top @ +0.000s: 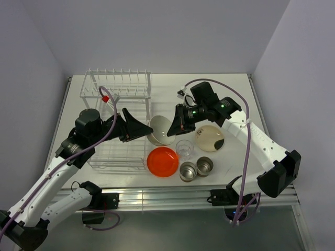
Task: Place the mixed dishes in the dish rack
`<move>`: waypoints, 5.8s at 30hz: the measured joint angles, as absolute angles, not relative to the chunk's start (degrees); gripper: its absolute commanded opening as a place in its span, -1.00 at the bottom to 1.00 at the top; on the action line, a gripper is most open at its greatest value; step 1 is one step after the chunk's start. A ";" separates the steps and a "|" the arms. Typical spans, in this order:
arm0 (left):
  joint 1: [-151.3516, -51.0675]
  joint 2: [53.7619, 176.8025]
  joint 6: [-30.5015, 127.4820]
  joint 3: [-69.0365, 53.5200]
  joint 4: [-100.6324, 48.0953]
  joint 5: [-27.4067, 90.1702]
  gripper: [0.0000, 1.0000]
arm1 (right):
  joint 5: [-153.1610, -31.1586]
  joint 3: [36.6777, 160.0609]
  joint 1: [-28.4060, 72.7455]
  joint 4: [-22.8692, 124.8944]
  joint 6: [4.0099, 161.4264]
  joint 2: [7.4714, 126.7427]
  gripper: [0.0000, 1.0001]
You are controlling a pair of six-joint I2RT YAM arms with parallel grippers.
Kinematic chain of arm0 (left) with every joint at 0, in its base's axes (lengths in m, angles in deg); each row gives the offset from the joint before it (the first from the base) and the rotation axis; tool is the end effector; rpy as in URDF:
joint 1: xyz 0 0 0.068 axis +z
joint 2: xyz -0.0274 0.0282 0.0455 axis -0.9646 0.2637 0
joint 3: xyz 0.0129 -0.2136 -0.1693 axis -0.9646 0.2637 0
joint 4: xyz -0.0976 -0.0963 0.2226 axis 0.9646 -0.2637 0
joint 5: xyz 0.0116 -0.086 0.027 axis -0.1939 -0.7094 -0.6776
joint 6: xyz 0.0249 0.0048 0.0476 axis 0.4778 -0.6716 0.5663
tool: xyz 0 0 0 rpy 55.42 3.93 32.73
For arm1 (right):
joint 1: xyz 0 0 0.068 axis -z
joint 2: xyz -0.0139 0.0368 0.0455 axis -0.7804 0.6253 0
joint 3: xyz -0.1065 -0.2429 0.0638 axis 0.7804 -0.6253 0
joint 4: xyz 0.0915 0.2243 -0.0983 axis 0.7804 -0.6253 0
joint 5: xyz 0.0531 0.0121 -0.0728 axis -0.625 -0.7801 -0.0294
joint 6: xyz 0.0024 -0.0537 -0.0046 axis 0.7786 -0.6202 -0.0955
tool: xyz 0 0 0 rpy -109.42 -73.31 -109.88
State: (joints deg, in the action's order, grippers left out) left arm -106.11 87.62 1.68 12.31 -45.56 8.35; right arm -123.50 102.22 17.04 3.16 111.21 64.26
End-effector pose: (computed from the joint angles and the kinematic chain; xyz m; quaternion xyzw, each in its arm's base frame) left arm 0.1473 -0.1117 0.3642 -0.0121 0.7712 -0.5733 0.2766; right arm 0.2179 0.1756 0.3627 -0.1137 0.8788 0.4514 0.1053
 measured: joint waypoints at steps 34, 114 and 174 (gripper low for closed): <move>-106.46 90.94 -7.17 9.87 -51.75 10.41 0.52 | -119.89 100.95 15.59 8.93 113.97 64.50 -1.00; -106.83 76.76 -8.18 11.53 -73.74 37.14 -0.99 | -121.16 110.94 2.92 17.04 117.07 83.04 -1.00; -106.79 70.12 -10.58 13.47 -80.88 44.72 -0.99 | -121.05 114.81 3.24 17.33 113.44 86.91 0.07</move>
